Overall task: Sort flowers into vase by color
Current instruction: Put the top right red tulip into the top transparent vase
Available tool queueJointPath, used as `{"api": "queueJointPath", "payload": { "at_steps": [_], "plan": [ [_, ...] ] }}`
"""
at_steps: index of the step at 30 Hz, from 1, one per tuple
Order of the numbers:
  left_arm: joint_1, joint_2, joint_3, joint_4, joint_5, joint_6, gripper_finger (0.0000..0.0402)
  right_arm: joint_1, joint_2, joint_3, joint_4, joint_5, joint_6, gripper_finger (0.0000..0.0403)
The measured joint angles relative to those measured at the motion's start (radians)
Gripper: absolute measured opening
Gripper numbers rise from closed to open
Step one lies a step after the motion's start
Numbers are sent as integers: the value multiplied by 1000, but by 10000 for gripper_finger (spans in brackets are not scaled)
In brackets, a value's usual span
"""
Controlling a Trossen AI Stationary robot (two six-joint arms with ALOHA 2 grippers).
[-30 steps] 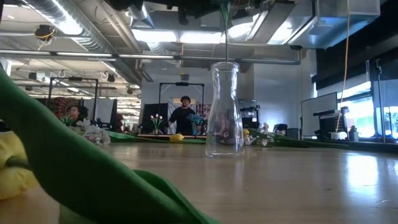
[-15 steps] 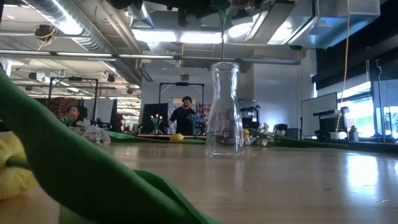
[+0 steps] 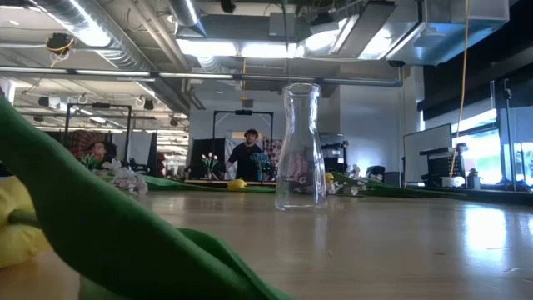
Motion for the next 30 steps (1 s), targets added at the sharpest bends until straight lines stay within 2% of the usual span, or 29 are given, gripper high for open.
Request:
{"api": "queueJointPath", "payload": {
  "at_steps": [3, 5, 8, 10, 15, 22, 26, 30],
  "plan": [
    [-32, -54, 0, -48, 24, -43, 3, 0, -48, 0, -6, -31, -25, 270],
    [-54, -89, 0, -87, 83, -81, 3, 0, -77, 0, -15, -65, -42, 278],
    [-105, -136, 0, -134, 155, -142, 3, 0, -110, 0, -58, -98, -45, 278],
    [-145, -158, 0, -158, 166, -150, 3, 0, -129, 0, -97, -107, -45, 275],
    [-239, -172, 0, -165, 63, -184, 3, 0, -149, 0, -165, -133, -45, 263],
    [-330, -157, 0, -205, 19, -258, 3, 0, -150, -1, -233, -193, -44, 248],
    [-354, -158, 0, -238, -58, -260, 3, 1, -150, -1, -255, -240, -39, 242],
    [-347, -158, 0, -243, -58, -278, 2, 51, -150, -1, -264, -238, -18, 238]
  ]
}}
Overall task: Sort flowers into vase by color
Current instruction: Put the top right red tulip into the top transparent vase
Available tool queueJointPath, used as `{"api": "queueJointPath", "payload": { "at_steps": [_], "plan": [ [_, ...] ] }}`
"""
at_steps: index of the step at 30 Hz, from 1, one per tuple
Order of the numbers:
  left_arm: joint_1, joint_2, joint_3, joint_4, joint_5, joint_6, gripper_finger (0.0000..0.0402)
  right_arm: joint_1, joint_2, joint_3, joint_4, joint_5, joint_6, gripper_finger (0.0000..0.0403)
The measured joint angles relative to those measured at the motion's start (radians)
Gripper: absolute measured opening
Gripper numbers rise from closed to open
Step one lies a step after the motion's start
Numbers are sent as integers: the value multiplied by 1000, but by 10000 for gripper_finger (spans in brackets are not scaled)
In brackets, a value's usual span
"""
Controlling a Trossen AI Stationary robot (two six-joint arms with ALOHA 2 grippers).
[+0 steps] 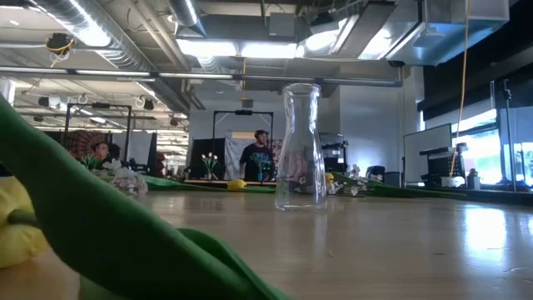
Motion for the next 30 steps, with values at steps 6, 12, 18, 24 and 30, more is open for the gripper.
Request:
{"api": "queueJointPath", "payload": {
  "at_steps": [6, 12, 18, 24, 30],
  "plan": [
    [50, 11, 0, -15, 34, -3, 2, 119, 0, 0, -35, 166, 0, 237],
    [135, 73, 0, -2, 90, 52, 2, 206, 0, -1, -54, 343, -24, 237],
    [190, 119, 0, 129, 209, 77, 3, 282, 1, -1, -58, 465, -20, 237],
    [218, 119, 0, 123, 233, 78, 4, 342, 1, -1, -80, 566, -19, 237],
    [217, 151, -2, 20, 248, 78, 5, 342, 1, -1, -94, 578, -21, 237]
  ]
}}
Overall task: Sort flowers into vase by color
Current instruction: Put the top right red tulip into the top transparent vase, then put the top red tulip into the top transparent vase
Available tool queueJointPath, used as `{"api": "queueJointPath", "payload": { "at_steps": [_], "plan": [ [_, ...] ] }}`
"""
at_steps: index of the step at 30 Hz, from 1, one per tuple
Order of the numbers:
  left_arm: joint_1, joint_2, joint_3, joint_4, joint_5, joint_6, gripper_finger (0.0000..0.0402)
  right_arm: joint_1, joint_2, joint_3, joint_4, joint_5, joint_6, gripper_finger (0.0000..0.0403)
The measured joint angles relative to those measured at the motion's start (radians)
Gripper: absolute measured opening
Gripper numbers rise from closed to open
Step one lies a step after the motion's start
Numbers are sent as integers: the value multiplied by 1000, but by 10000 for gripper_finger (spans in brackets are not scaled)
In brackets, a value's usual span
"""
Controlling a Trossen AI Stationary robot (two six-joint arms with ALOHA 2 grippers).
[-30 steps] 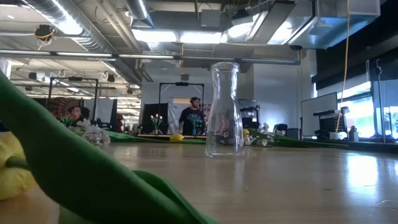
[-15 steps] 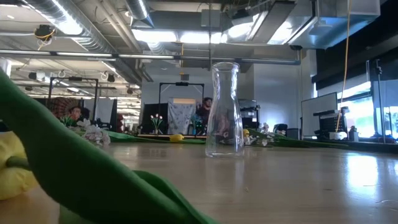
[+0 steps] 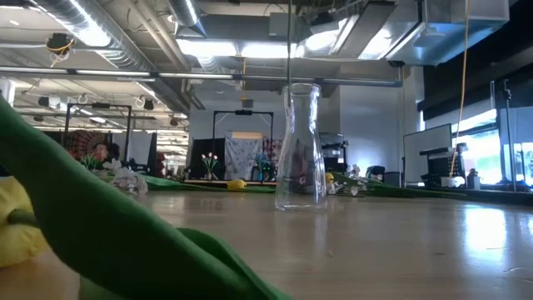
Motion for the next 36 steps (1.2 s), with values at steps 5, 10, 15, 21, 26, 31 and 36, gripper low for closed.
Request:
{"api": "queueJointPath", "payload": {
  "at_steps": [5, 10, 15, 21, 26, 31, 36],
  "plan": [
    [-3, 60, 1, 35, 2, -4, 7, 0, 0, 0, 1, 16, -29, 237],
    [1, 111, 1, 9, 0, -43, 36, -1, 0, 0, 0, 17, -49, 237],
    [12, 108, 1, -130, 5, -147, 85, -1, 0, 0, -16, 16, -56, 237],
    [18, 50, 2, -250, 103, -267, 129, -6, -1, 0, -32, 18, -117, 237],
    [18, -34, 2, -377, 174, -313, 147, -31, -18, 1, -33, 26, -163, 237],
    [18, -152, 2, -472, 193, -319, 149, -49, -38, 1, -39, 26, -168, 237],
    [18, -280, 3, -656, 191, -354, 149, -47, -45, 1, -81, 26, -163, 237]
  ]
}}
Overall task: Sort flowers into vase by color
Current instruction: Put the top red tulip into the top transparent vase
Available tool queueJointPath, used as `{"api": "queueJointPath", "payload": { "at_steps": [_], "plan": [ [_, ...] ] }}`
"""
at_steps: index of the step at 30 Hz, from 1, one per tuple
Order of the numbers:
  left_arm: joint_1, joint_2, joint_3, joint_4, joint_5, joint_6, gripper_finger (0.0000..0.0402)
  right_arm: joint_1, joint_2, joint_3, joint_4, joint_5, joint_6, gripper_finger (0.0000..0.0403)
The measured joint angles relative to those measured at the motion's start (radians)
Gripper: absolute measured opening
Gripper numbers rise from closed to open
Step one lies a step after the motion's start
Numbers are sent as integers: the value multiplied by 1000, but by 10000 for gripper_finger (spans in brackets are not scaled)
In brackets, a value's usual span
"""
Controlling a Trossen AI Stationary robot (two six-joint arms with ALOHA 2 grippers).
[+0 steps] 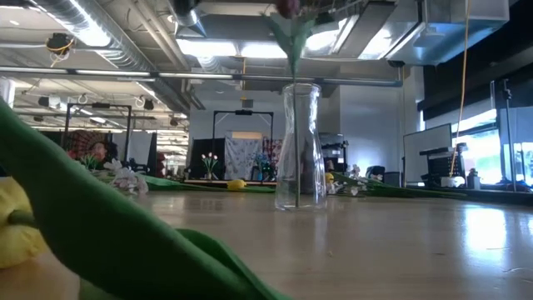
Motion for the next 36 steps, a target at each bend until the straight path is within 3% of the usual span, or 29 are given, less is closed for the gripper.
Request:
{"api": "queueJointPath", "payload": {
  "at_steps": [4, 9, 15, 21, 24, 27, 36],
  "plan": [
    [0, -100, 0, -141, -54, -34, 147, 0, 0, 0, -36, -9, 41, 237],
    [39, -163, 0, -304, -279, -182, 145, 0, 0, 0, -60, -11, 80, 237],
    [149, -133, -29, -504, -561, -596, 145, 0, 0, 0, -41, -11, 82, 237],
    [294, -90, -212, -469, -759, -969, 144, 0, -27, 2, 105, -19, 82, 237],
    [387, -63, -310, -355, -747, -1116, 144, 0, -62, 3, 107, 2, 83, 237],
    [489, -14, -373, -240, -674, -1136, 144, 0, -86, 2, 100, 44, 100, 237],
    [834, 200, -388, -40, -463, -1205, 144, -2, -118, 2, 96, 138, 157, 237]
  ]
}}
